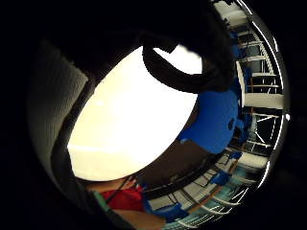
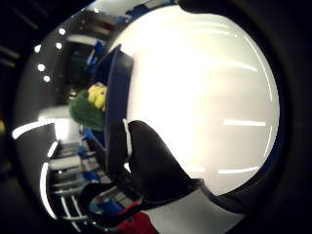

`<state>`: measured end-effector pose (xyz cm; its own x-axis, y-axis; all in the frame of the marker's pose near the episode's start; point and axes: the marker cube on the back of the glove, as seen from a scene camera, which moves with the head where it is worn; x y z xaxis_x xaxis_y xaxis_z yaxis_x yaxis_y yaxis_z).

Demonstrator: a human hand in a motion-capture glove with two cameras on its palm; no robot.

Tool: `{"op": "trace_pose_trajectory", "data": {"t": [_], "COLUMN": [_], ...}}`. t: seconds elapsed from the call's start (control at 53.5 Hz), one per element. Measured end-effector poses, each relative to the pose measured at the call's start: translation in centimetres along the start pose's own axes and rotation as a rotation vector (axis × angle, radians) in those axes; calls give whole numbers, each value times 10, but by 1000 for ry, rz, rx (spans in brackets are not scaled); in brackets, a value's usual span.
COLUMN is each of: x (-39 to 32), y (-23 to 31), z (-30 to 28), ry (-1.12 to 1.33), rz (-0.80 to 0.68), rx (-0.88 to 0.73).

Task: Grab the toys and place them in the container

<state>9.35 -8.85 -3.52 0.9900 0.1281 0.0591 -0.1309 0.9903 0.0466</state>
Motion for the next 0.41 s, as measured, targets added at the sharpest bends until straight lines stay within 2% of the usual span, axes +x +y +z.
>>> {"op": "trace_pose_trajectory", "data": {"t": [0.411], "x": [17], "y": [9], "z": [-4], "ry": [23], "rz": [9], "rx": [-5]}}
